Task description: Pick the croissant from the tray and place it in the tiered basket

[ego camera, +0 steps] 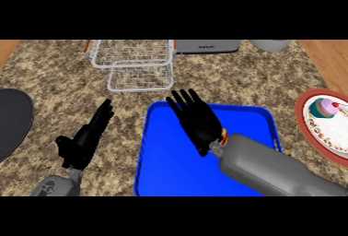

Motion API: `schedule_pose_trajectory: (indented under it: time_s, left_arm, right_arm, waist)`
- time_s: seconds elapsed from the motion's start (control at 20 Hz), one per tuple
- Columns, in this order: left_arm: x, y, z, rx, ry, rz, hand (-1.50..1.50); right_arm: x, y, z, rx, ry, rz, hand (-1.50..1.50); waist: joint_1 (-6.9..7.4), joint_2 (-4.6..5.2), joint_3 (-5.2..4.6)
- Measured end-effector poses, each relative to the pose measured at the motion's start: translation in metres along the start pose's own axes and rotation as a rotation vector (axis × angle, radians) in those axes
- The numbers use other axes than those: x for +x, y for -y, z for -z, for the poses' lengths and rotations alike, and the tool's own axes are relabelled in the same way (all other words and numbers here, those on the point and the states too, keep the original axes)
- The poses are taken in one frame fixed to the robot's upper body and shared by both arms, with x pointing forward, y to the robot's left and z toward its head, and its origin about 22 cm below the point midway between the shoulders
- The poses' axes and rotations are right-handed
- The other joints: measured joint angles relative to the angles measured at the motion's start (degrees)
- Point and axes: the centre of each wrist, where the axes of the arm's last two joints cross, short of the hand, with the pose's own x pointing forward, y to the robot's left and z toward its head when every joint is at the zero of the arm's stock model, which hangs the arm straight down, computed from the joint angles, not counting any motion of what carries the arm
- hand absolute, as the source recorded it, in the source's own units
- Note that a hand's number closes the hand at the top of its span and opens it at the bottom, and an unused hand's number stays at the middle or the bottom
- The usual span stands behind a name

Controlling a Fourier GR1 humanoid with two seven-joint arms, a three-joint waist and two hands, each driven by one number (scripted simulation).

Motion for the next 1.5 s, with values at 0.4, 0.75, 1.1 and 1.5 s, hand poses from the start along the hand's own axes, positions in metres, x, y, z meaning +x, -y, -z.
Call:
schedule_pose_trajectory:
  time_s: [0.4, 0.75, 1.1, 1.5]
  left_arm:
    - [0.003, 0.0, 0.002, -0.002, 0.019, -0.001, 0.0]
    - [0.006, 0.005, 0.007, -0.015, 0.035, 0.0, 0.0]
    - [0.005, 0.006, 0.004, -0.022, 0.041, -0.002, 0.0]
    - [0.003, 0.008, 0.009, -0.034, 0.05, 0.004, 0.0]
  right_arm:
    - [0.073, 0.033, -0.031, 0.168, -0.108, -0.218, -1.5]
    - [0.087, 0.039, -0.062, 0.12, -0.131, -0.206, -1.5]
    - [0.072, 0.019, -0.061, 0.121, -0.244, -0.286, -1.5]
    - [0.052, 0.001, -0.056, 0.163, -0.322, -0.288, -1.5]
  waist:
    - [0.29, 1.0, 0.37]
    - [1.25, 1.84, 0.54]
    - [1.89, 2.08, 0.57]
    - [2.35, 2.39, 0.6]
